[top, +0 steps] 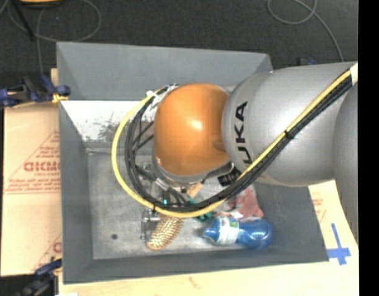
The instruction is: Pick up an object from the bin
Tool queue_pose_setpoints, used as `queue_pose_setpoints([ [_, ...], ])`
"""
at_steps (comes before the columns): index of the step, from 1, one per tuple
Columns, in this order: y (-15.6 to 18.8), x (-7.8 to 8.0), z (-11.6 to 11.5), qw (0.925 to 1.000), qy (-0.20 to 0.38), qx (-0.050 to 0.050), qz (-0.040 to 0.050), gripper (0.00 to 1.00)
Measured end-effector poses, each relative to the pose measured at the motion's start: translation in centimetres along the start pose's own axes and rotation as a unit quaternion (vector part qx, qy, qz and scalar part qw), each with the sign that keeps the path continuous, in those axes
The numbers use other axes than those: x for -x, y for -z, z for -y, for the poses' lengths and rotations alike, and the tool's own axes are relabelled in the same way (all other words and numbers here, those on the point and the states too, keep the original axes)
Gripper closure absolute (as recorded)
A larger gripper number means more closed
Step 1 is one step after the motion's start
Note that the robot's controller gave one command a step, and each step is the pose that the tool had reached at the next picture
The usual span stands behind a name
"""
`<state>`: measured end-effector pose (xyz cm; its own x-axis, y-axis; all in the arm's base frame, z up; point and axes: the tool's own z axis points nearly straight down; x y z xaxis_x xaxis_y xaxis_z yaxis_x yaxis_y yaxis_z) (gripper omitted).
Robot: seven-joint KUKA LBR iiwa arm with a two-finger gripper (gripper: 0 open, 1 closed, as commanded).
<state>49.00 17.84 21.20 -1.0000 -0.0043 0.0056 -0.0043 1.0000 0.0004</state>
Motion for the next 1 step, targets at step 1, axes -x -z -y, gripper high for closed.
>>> queue_pose_setpoints([
  [1,0.38,0.19,0.07,1.0,-0.002,0.001,0.0037,0.0],
])
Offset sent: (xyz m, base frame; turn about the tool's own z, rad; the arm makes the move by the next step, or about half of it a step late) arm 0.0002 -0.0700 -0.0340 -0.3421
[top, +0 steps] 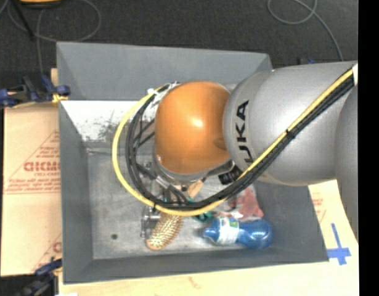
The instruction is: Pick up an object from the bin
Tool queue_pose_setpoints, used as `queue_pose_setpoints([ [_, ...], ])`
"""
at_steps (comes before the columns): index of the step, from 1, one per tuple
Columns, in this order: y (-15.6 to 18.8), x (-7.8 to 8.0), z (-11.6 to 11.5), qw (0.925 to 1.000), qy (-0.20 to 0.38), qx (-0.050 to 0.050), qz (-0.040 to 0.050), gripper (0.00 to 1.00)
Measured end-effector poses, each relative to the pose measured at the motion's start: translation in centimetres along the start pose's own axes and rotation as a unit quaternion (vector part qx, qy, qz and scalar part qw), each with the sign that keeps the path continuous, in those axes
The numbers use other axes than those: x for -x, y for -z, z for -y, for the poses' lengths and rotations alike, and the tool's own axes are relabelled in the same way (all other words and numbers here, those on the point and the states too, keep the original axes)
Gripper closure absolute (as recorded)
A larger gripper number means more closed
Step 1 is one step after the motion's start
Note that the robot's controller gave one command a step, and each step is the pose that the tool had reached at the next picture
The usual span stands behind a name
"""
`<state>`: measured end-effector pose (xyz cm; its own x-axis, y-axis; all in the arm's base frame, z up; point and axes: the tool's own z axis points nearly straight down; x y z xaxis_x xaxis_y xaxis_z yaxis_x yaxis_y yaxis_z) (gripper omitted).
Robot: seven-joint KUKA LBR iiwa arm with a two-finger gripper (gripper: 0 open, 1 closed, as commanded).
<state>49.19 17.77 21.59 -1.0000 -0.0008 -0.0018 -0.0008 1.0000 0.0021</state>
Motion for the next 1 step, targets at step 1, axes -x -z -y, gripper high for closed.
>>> queue_pose_setpoints([
  [1,-1.42,-0.09,2.44,0.9969,0.079,0.0,0.002,0.0],
])
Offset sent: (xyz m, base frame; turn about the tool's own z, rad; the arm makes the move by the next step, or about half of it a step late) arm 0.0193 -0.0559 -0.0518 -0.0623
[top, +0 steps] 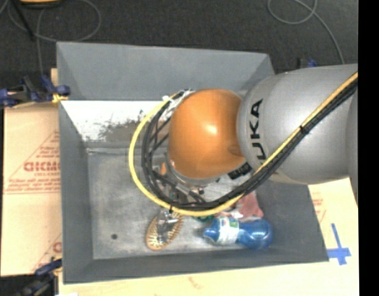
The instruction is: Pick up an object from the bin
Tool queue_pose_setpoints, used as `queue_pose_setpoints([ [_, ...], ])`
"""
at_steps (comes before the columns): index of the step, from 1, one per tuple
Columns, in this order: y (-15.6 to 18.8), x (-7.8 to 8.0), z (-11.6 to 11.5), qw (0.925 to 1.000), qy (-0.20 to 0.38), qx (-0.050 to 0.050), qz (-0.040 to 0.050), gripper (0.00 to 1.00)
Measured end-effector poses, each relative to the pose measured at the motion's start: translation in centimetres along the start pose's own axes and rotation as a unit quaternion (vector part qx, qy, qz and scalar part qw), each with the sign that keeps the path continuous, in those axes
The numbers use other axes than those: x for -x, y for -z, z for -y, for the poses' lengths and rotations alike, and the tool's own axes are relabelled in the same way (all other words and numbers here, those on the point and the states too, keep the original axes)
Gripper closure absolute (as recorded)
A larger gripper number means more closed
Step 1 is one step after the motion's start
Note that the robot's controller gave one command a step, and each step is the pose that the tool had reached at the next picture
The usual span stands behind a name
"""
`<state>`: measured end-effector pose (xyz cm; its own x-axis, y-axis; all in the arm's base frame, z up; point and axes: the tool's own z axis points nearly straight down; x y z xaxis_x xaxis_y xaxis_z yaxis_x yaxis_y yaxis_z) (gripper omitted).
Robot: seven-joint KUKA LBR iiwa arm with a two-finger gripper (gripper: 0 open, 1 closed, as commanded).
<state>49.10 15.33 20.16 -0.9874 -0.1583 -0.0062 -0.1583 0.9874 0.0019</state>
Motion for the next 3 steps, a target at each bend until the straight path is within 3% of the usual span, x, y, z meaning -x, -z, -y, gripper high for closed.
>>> queue_pose_setpoints([
  [1,-2.0,0.5,3.2,0.9978,0.067,-0.002,-0.0029,0.0],
  [2,-6.5,0.6,3.9,0.9995,-0.031,0.0,-0.0002,0.0],
  [3,-12.8,0.8,5.6,0.9989,0.047,0.0,0.0027,1.0],
])
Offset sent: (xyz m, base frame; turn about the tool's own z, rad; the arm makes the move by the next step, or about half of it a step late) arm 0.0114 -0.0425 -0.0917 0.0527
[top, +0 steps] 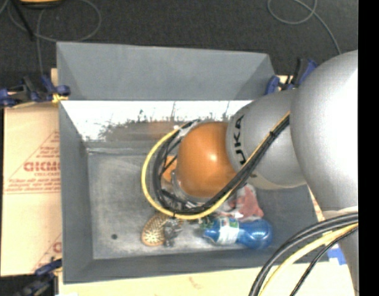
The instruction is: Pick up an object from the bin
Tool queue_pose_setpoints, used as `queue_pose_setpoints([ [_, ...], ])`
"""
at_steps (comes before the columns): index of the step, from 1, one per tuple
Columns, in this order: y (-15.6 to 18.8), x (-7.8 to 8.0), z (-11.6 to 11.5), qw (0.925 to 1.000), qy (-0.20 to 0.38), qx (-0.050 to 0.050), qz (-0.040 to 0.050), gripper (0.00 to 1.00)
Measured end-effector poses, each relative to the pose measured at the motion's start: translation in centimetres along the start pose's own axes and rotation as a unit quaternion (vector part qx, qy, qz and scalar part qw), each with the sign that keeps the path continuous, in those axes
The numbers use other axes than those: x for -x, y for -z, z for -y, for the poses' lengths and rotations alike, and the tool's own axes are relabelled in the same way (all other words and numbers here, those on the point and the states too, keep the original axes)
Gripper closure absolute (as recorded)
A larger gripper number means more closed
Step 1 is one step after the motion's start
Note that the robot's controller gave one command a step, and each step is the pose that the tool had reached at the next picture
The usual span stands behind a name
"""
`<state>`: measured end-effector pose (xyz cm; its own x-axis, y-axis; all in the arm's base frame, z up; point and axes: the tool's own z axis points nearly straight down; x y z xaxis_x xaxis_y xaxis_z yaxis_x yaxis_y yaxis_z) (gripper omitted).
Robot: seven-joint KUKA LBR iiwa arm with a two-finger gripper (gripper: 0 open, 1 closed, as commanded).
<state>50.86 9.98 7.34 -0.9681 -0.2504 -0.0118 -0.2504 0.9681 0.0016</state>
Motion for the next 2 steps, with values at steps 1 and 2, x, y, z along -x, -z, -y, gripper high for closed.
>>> queue_pose_setpoints([
  [1,0.0,0.0,0.0,1.0,0.0,0.0,0.0,1.0],
  [2,18.6,1.4,-2.9,1.0,0.002,-0.001,-0.0002,1.0],
])
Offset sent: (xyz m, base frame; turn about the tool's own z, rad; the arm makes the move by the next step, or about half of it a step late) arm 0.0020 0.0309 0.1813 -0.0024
